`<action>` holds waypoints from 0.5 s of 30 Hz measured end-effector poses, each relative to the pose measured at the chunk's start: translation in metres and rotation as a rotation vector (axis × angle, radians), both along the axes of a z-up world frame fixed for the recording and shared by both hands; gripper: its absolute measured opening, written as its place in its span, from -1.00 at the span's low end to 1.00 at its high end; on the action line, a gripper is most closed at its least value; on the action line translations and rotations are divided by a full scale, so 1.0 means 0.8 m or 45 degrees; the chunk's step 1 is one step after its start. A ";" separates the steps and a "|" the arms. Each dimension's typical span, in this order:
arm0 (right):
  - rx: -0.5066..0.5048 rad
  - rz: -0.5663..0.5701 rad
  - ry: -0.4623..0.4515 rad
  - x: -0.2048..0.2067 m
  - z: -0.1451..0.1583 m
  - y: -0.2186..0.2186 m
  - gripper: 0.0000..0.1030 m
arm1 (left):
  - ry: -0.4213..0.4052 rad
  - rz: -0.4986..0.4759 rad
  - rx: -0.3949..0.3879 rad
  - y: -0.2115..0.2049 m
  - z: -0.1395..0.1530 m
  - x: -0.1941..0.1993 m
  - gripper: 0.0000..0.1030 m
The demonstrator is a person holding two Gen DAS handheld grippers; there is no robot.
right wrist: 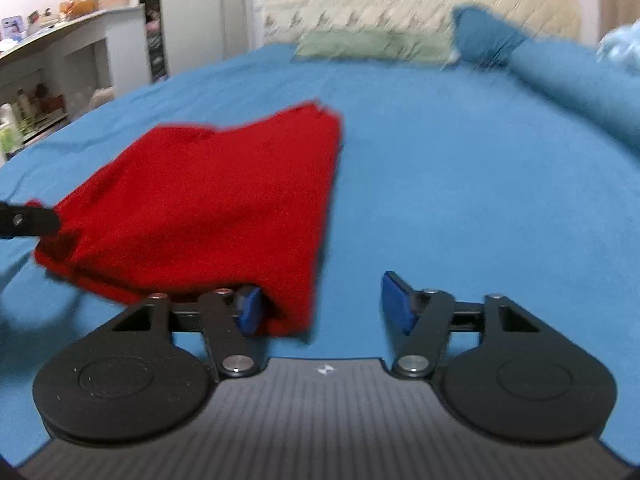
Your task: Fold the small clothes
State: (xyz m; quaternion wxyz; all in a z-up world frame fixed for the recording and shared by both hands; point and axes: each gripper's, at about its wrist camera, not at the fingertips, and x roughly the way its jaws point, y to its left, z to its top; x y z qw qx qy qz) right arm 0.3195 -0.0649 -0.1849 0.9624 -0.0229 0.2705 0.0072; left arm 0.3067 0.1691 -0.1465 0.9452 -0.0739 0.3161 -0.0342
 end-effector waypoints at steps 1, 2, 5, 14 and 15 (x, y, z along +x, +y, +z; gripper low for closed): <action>-0.004 -0.015 -0.034 -0.003 0.006 -0.003 0.40 | -0.004 0.013 0.000 0.003 0.000 0.000 1.00; 0.006 -0.023 -0.061 -0.006 0.012 -0.009 0.40 | 0.000 0.027 0.001 0.006 -0.001 0.002 1.00; -0.051 -0.006 -0.039 -0.008 0.012 -0.016 0.40 | 0.044 0.060 0.029 0.015 -0.010 0.009 1.00; -0.027 0.090 0.115 -0.003 -0.003 -0.027 0.45 | 0.180 0.046 0.125 0.018 -0.026 0.018 0.92; -0.018 0.118 0.117 -0.005 0.005 -0.030 0.48 | 0.153 0.037 0.110 0.019 -0.016 0.015 0.92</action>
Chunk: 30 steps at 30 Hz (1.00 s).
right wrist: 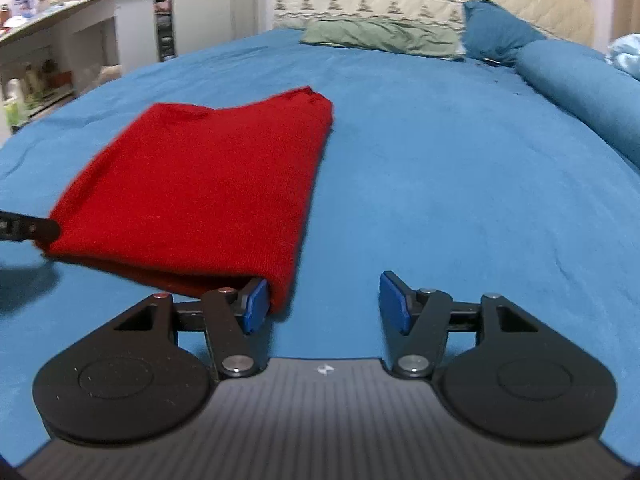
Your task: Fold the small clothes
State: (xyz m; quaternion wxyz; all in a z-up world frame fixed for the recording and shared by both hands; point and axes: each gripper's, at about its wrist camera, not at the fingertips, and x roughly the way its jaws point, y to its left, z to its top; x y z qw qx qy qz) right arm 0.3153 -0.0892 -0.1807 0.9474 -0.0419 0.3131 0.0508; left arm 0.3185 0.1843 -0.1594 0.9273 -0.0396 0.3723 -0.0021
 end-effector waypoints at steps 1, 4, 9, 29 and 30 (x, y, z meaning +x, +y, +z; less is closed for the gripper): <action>0.019 0.033 0.003 -0.002 0.010 -0.005 0.57 | -0.038 -0.014 -0.007 0.000 0.010 -0.002 0.94; 0.136 0.135 0.046 0.007 0.050 -0.025 1.00 | -0.121 -0.054 0.012 -0.005 0.040 0.011 1.00; 0.311 0.182 0.194 0.081 0.102 -0.031 1.00 | -0.093 -0.112 -0.047 -0.009 0.065 0.086 1.00; 0.557 0.192 0.357 0.213 0.040 -0.009 -0.26 | 0.187 -0.291 -0.373 -0.030 0.031 0.172 -0.42; 0.553 0.210 0.330 0.206 0.050 -0.010 -0.26 | 0.165 -0.316 -0.353 -0.039 0.042 0.164 -0.42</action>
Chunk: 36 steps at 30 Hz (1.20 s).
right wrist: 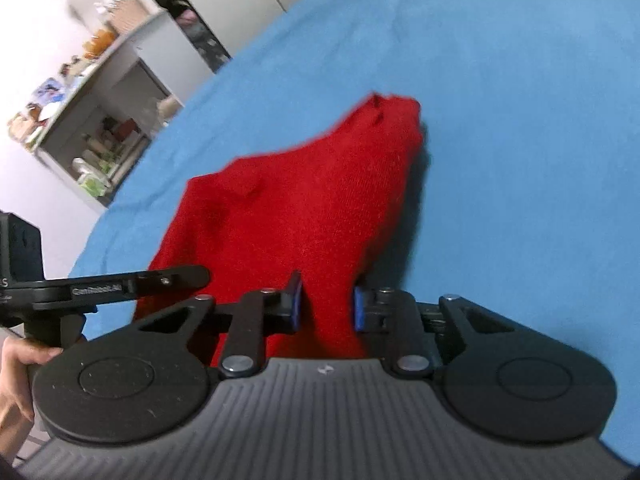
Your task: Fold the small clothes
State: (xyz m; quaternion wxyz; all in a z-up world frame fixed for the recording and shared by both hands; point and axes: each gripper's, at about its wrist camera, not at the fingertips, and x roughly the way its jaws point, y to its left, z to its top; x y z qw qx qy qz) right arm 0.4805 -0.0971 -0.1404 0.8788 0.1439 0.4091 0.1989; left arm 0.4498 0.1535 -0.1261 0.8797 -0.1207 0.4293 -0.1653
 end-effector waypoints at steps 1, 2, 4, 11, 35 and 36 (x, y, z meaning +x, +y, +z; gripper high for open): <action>-0.001 0.013 -0.027 -0.009 0.011 -0.002 -0.26 | -0.019 -0.022 -0.002 -0.008 0.009 -0.008 -0.42; -0.019 0.029 -0.059 -0.020 0.025 -0.004 -0.26 | -0.039 -0.045 -0.003 -0.017 0.020 -0.019 -0.42; -0.064 0.058 -0.109 -0.052 0.051 -0.015 -0.26 | -0.085 -0.100 0.019 -0.039 0.040 -0.048 -0.42; -0.224 0.013 -0.149 -0.202 0.092 -0.091 -0.20 | -0.101 -0.221 -0.102 -0.112 0.046 -0.171 -0.41; -0.359 -0.378 -0.022 -0.278 -0.032 -0.184 0.97 | -0.144 0.045 0.245 -0.160 -0.056 -0.214 0.72; -0.361 -0.381 -0.033 -0.279 -0.035 -0.184 1.00 | -0.149 0.045 0.252 -0.161 -0.057 -0.213 0.73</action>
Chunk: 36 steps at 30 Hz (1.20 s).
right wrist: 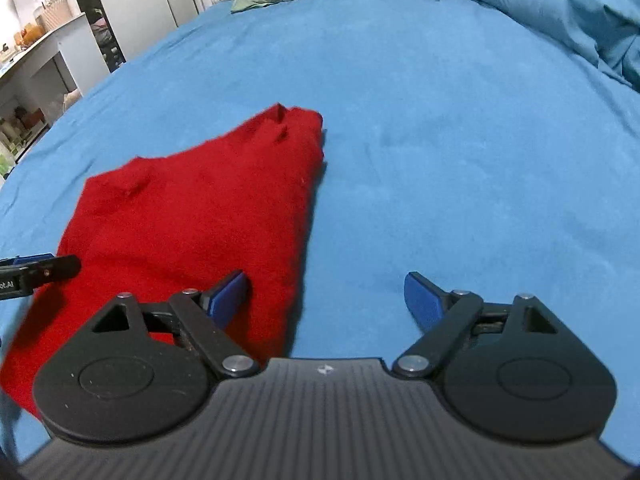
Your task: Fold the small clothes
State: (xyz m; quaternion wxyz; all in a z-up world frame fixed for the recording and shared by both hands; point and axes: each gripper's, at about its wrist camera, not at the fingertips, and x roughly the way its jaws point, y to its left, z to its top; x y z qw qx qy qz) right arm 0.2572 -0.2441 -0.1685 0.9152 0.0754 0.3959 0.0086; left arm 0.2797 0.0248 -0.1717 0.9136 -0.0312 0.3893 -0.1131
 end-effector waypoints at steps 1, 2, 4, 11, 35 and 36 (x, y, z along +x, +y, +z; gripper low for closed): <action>-0.011 0.001 -0.011 0.000 -0.003 0.004 1.00 | -0.003 0.001 0.005 -0.001 0.001 0.001 0.73; -0.020 0.004 -0.016 -0.001 -0.002 0.006 1.00 | -0.001 0.002 0.011 -0.001 0.003 0.001 0.73; -0.022 0.006 -0.028 -0.005 0.007 0.008 0.98 | -0.006 0.007 0.021 0.002 0.013 -0.005 0.71; -0.022 0.019 -0.200 -0.076 0.112 0.025 1.00 | -0.089 0.038 -0.003 0.018 0.096 -0.062 0.70; -0.207 -0.068 -0.041 -0.330 0.216 0.094 1.00 | -0.097 0.049 0.172 -0.008 0.194 -0.320 1.00; -0.218 -0.077 -0.019 -0.335 0.209 0.095 1.00 | -0.087 0.049 0.176 -0.008 0.189 -0.323 1.00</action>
